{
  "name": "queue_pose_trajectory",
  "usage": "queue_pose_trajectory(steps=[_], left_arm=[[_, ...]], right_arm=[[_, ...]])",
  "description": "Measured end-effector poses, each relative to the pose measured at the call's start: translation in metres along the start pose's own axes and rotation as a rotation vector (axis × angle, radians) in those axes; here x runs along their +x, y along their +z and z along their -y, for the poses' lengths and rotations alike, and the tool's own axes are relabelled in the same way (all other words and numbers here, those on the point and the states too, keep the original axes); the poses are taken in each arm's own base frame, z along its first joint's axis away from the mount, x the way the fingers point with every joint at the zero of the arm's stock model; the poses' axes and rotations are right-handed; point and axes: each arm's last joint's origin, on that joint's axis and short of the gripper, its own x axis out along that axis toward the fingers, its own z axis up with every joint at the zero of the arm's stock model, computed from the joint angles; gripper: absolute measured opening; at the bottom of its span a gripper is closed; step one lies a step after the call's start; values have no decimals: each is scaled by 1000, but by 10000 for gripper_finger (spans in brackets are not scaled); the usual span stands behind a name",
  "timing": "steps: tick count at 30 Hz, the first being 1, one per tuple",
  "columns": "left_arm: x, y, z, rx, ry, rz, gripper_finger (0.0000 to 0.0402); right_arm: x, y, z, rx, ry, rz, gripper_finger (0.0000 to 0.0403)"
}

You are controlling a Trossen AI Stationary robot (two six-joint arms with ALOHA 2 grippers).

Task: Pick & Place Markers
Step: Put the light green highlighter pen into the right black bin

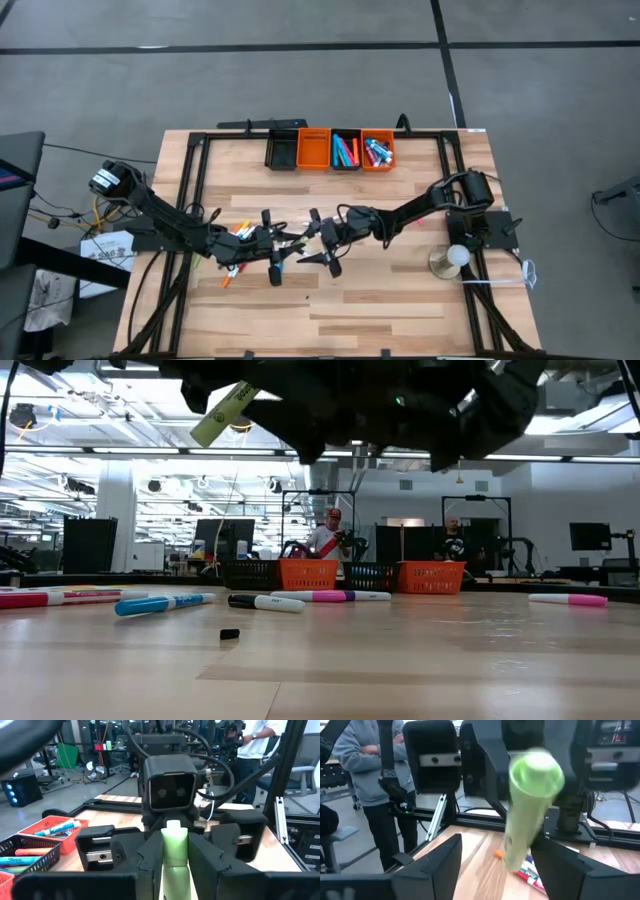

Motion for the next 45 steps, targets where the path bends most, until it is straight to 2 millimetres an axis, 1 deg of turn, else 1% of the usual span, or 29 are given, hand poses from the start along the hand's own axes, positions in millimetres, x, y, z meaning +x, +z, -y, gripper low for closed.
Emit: queue_pose_trajectory(steps=[2,5,8,10,12,14,18,25,28,31,35,39,42,45], left_arm=[[0,0,0,0,0,-1,77],[0,0,0,-2,2,2,76],[0,0,0,-2,2,2,76],[0,0,0,-2,2,2,76],[0,0,0,-2,1,2,76],[0,0,0,-6,1,1,76],[0,0,0,-11,-6,1,80],[-1,-1,-1,-13,-2,-18,99],[-3,1,-3,0,6,-35,118],[-9,5,-8,4,7,-67,146],[-24,12,-21,-46,20,-158,186],[-43,16,-37,-114,49,-253,217],[-50,14,-43,-138,69,-309,231],[-52,7,-45,-157,81,-337,238]], right_arm=[[4,2,1,-1,-1,-22,234],[10,8,2,-12,2,-31,231],[13,13,3,-19,-2,-23,218],[14,15,4,-20,-11,-17,202],[15,15,4,-8,-23,-18,176],[15,14,5,9,-24,-33,140],[14,12,5,13,-13,-49,45],[13,10,10,74,-10,-66,49],[12,10,12,78,-10,-73,49],[11,10,17,94,-17,-71,48],[6,12,35,158,23,-59,48],[1,15,58,189,0,-68,48],[-6,18,81,223,-57,-132,48],[-18,28,110,284,-142,-240,48]])
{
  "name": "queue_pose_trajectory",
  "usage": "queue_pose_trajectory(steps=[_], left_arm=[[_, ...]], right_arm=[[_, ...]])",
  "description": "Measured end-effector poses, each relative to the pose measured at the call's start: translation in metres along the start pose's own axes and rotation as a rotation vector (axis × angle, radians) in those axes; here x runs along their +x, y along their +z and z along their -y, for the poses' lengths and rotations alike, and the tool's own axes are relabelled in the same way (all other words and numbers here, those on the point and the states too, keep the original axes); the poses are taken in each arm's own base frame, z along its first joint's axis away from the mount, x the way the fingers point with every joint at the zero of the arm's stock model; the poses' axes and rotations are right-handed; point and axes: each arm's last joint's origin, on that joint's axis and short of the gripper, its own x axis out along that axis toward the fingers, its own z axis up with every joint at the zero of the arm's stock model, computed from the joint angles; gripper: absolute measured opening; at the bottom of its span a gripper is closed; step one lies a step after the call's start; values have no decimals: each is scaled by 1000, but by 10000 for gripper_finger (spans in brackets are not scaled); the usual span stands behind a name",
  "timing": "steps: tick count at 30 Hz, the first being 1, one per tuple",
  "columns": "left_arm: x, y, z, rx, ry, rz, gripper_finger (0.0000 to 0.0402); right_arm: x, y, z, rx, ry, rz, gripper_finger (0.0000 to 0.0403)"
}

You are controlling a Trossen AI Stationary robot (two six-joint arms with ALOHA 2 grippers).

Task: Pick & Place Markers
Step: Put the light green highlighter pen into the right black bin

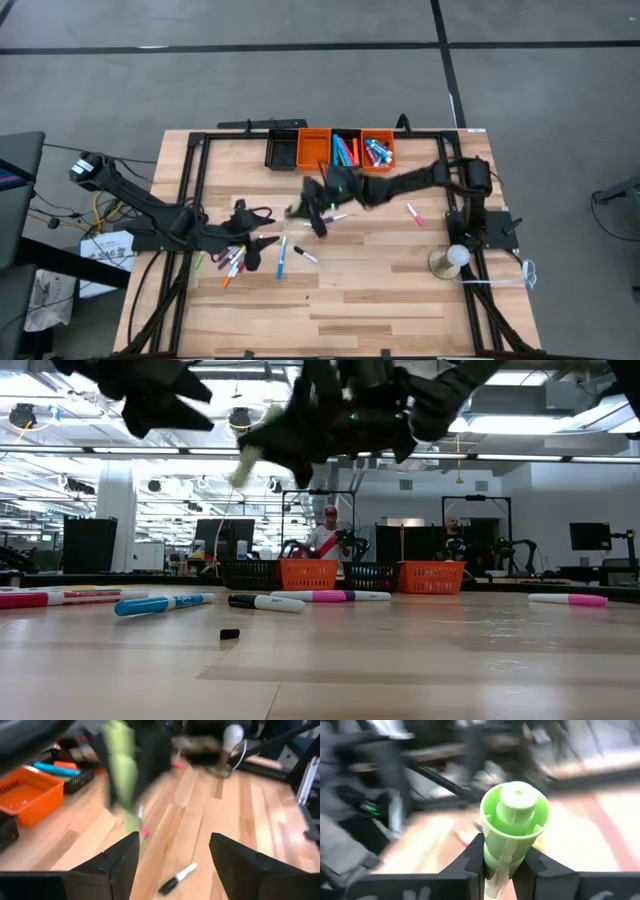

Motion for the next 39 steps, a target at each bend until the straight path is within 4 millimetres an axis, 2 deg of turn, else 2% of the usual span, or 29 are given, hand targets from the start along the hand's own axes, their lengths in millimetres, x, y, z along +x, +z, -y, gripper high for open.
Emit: queue_pose_trajectory(steps=[6,10,12,15,21,28,39], left_arm=[[8,-15,-10,-8,23,-52,235],[15,-20,-18,-71,-31,-119,230],[19,-25,-24,-100,-30,-153,226],[25,-32,-34,-133,-2,-189,221],[31,-38,-47,-172,9,-231,216],[31,-38,-48,-181,13,-234,216],[31,-38,-48,-188,11,-228,215]], right_arm=[[-34,31,50,136,-208,-234,48],[-67,58,81,220,-366,-368,51],[-84,66,97,228,-515,-423,51],[-108,65,119,258,-703,-475,52],[-143,55,145,385,-807,-551,53],[-148,51,147,408,-809,-592,53],[-124,12,158,429,-772,-763,54]])
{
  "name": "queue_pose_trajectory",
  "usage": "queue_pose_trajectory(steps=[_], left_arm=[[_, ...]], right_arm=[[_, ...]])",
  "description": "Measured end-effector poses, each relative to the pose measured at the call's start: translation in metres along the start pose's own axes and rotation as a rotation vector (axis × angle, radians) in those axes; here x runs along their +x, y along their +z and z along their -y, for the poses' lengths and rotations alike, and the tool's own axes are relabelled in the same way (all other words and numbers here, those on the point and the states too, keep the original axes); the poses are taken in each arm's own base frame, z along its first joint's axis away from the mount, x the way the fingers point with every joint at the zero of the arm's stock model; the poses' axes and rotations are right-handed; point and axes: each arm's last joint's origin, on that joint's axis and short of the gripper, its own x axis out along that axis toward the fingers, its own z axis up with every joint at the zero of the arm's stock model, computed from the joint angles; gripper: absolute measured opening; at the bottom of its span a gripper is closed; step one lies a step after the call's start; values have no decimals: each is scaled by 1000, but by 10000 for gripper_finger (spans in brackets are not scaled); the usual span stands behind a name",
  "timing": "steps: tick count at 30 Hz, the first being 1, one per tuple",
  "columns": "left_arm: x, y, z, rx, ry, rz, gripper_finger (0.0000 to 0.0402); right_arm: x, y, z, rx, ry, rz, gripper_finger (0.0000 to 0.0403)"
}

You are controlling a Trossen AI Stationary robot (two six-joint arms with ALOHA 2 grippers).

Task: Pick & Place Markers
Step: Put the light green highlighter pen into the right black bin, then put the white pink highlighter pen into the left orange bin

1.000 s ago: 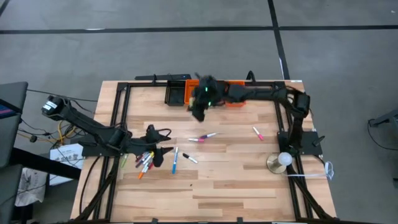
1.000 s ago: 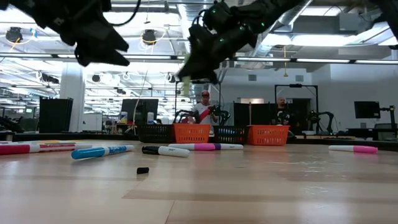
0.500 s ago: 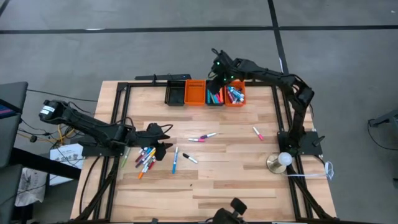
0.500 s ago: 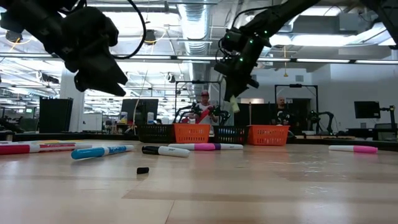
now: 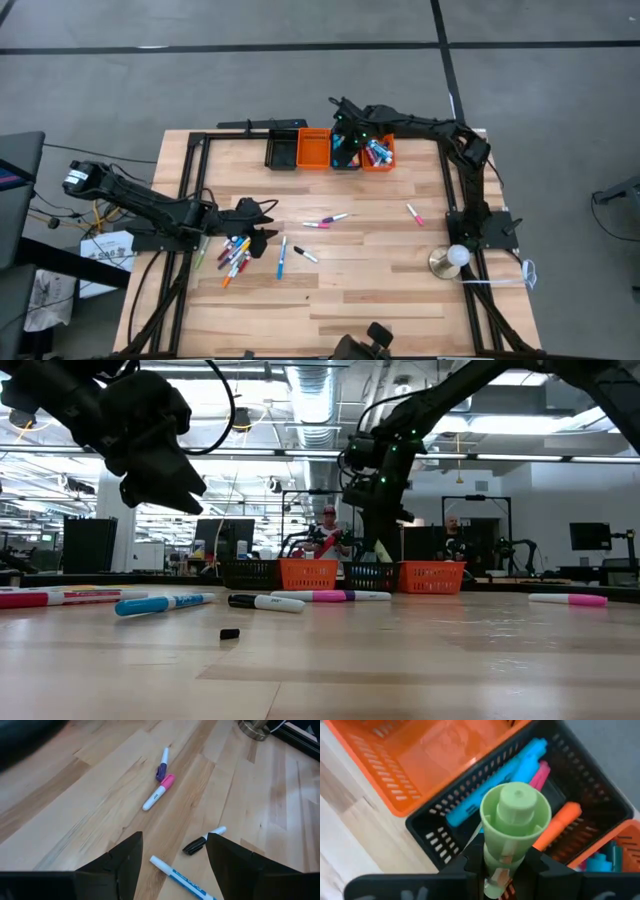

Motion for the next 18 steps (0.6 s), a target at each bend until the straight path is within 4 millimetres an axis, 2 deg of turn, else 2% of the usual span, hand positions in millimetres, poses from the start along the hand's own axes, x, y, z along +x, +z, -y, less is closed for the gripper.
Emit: queue_pose_trajectory(steps=[5,15,18], left_arm=[[0,0,0,-1,-1,1,214],[0,1,0,-7,-4,7,214],[0,1,0,-7,-4,7,214]], right_arm=[[0,-1,-2,-22,4,-14,73],[0,-5,-5,-35,3,-53,156],[-7,-4,-3,-17,0,-81,173]])
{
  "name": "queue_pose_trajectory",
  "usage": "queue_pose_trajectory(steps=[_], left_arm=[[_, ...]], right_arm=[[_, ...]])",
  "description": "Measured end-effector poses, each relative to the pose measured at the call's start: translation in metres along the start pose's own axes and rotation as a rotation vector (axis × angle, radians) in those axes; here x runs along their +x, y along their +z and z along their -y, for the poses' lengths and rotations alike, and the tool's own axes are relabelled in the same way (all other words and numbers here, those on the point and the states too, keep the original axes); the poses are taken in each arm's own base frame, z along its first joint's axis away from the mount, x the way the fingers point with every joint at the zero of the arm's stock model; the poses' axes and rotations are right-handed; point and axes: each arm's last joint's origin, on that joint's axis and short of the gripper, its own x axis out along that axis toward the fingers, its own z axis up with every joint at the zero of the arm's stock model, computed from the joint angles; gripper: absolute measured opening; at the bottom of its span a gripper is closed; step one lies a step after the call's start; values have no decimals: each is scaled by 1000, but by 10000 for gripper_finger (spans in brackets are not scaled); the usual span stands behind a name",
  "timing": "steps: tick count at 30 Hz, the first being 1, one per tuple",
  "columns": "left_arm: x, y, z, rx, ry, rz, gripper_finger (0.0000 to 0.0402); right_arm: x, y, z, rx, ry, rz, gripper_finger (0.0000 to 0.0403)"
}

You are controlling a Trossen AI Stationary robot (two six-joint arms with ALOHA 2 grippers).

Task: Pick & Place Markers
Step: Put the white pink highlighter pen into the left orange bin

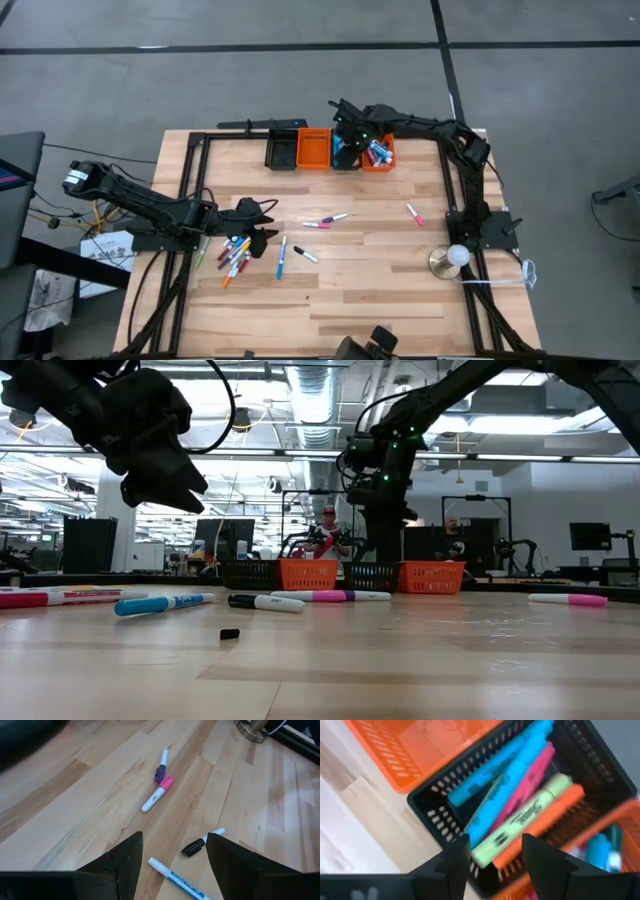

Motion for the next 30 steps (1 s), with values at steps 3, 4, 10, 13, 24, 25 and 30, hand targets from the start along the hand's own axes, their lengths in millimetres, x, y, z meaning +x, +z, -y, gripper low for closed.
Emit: queue_pose_trajectory(steps=[3,4,10,13,24,25,30], left_arm=[[0,0,0,0,0,0,214],[0,0,0,0,0,0,214],[0,0,0,1,0,0,214],[0,0,0,2,-2,-1,214],[0,-18,-3,-9,-2,-46,214],[0,-18,-3,-10,-3,-46,214],[0,-18,-3,-13,-6,-41,214]], right_arm=[[-12,-2,1,11,0,-77,179],[-17,-4,1,10,-1,-119,179],[-53,-18,-9,-22,-2,-343,172],[-71,-29,-18,-78,4,-398,168],[-128,-90,-39,-98,21,-192,164],[-127,-99,-40,-94,24,-167,164],[-102,-151,-46,-100,42,-111,162]])
